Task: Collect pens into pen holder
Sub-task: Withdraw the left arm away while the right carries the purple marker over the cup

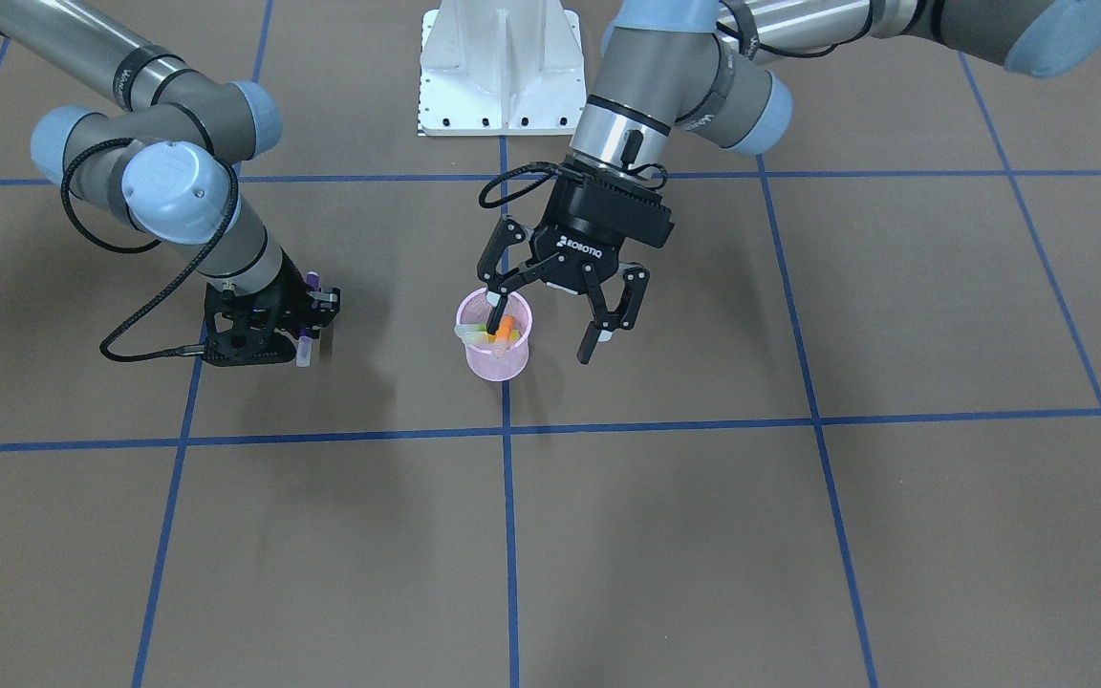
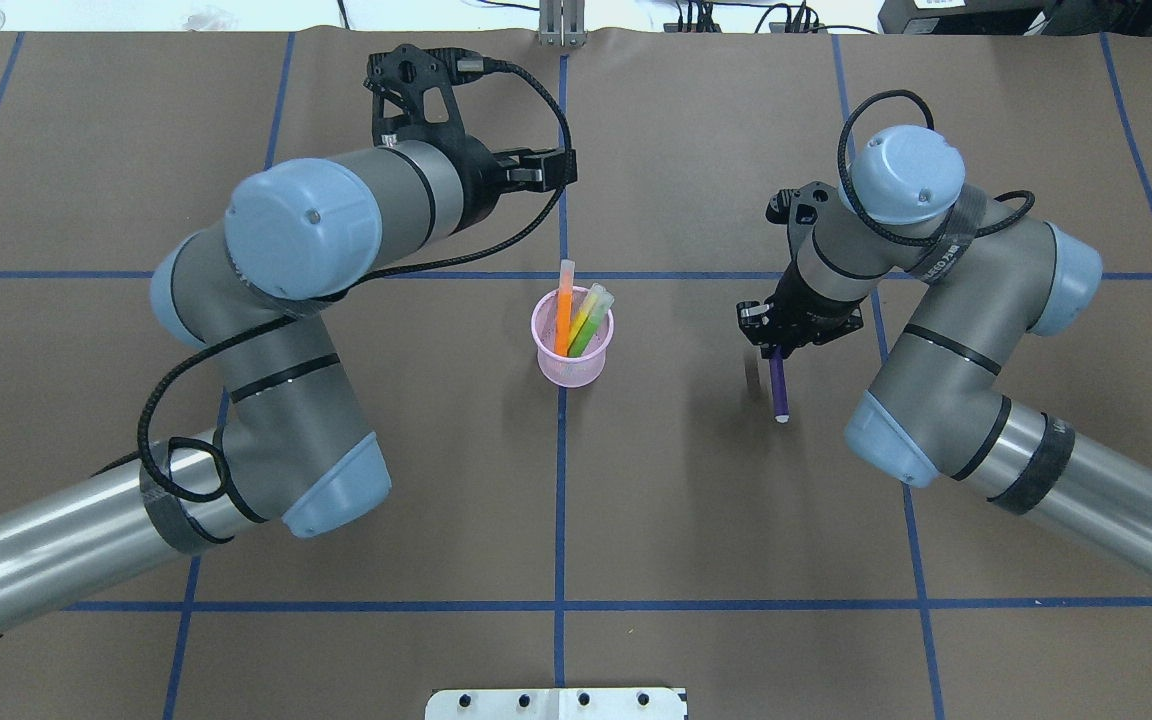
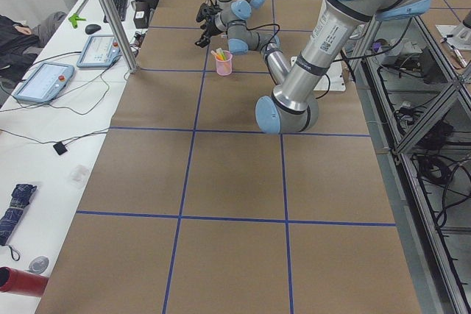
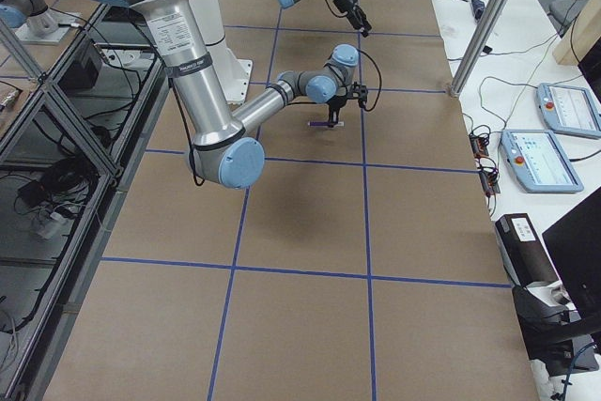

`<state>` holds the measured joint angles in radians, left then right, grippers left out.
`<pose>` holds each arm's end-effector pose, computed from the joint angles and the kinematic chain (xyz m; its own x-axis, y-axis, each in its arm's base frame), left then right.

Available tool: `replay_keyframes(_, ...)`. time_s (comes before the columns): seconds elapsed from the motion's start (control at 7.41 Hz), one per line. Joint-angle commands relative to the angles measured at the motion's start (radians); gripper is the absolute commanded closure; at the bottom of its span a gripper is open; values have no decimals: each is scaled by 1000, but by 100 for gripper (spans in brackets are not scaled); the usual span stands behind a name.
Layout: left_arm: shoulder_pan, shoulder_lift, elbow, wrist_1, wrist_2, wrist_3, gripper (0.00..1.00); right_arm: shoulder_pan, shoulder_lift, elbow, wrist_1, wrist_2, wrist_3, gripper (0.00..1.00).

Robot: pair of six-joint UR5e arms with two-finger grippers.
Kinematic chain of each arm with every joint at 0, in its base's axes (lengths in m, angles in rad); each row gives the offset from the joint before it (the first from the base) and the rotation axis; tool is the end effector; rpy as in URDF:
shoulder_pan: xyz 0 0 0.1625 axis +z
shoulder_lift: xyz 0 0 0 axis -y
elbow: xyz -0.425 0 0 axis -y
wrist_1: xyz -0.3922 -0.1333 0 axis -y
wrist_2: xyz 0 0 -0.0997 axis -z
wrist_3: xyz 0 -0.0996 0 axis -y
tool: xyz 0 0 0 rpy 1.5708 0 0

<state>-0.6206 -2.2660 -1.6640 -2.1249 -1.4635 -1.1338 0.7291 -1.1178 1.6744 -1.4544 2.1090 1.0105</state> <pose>0.4595 -0.5054 0.1360 0.4474 0.1974 -0.8723 0.5228 0.7336 0.4342 -0.4302 -0.4945 0.3422 0.6714 -0.0121 0.7410 0.0272 0.9996 -0.0083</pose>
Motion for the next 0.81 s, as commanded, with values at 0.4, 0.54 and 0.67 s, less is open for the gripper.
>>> replay_keyframes(0.4,-292,273,-62,120,-477,263,0,95,27,209,104,-133,16,100)
replay_keyframes(0.54,-313,299,-62,164,-477,357,0,96,26,209,200,-168,23,100)
replay_keyframes(0.67,-326,315,-62,169,-479,376,0,95,26,208,277,-213,20,100)
